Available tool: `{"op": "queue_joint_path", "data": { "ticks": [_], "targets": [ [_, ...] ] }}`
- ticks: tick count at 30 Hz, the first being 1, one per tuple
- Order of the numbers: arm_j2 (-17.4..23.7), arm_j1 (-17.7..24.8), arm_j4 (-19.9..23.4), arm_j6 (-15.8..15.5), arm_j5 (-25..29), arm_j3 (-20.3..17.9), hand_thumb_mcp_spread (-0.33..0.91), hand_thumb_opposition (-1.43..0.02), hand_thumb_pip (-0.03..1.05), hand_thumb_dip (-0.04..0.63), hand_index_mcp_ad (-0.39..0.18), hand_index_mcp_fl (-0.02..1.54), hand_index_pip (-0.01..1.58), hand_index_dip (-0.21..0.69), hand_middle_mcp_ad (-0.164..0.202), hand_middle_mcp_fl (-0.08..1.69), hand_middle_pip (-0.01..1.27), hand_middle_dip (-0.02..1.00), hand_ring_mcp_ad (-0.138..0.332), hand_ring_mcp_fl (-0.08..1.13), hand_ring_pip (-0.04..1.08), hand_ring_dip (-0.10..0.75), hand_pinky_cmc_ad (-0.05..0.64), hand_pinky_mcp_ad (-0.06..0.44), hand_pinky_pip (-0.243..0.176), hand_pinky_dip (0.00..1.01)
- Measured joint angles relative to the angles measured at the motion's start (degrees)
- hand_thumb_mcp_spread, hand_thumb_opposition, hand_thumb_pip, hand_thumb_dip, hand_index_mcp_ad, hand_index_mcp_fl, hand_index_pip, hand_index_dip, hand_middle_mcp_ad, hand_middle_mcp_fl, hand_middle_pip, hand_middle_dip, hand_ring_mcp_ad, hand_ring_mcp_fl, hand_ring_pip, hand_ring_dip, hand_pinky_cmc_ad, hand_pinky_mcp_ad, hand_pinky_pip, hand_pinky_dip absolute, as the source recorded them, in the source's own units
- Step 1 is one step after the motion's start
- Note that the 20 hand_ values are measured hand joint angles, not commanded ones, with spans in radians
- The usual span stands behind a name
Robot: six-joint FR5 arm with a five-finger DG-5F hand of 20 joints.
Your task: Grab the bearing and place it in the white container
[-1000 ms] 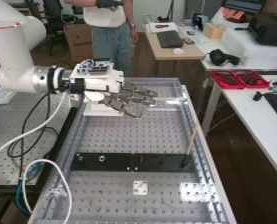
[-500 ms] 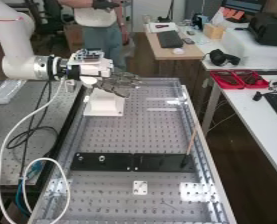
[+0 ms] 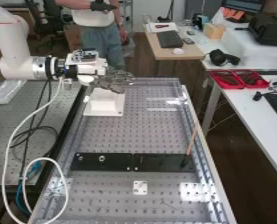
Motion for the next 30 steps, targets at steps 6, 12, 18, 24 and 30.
{"op": "queue_joint_path", "data": {
  "ticks": [6, 12, 18, 24, 30],
  "targets": [
    [-1.0, 0.5, 0.3, 1.1, 0.9, -0.5, 0.46, -0.94, 0.49, 0.281, -0.138, 0.38, 1.46, 0.154, 0.054, 0.02, 0.14, 0.16, 0.145, 0.0, 0.1, 0.061, 0.382, 0.309, -0.075, 0.18],
    [-3.4, 0.8, 0.1, 2.5, 1.3, -0.4, 0.46, -0.94, 0.49, 0.281, -0.138, 0.38, 1.46, 0.154, 0.054, 0.02, 0.14, 0.16, 0.145, 0.0, 0.1, 0.061, 0.379, 0.309, -0.075, 0.18],
    [-5.1, 0.8, -1.5, 3.6, 1.2, 0.4, 0.46, -0.94, 0.49, 0.281, -0.138, 0.38, 1.46, 0.157, 0.054, 0.02, 0.14, 0.16, 0.145, 0.0, 0.1, 0.061, 0.379, 0.309, -0.075, 0.18],
    [-5.3, 0.2, -5.0, 4.2, 0.5, 1.8, 0.47, -0.91, 0.57, 0.286, -0.192, 0.16, 1.28, 0.126, 0.051, 0.01, 0.14, 0.16, 0.145, 0.0, 0.1, 0.063, 0.379, 0.309, -0.075, 0.18],
    [-4.3, -0.9, -7.2, 4.9, 0.7, 2.6, 0.35, -0.84, 0.57, 0.244, -0.188, 0.01, 0.77, 0.073, 0.051, 0.0, 0.13, 0.16, 0.145, 0.0, 0.09, 0.063, 0.382, 0.312, -0.079, 0.23]
  ]
}}
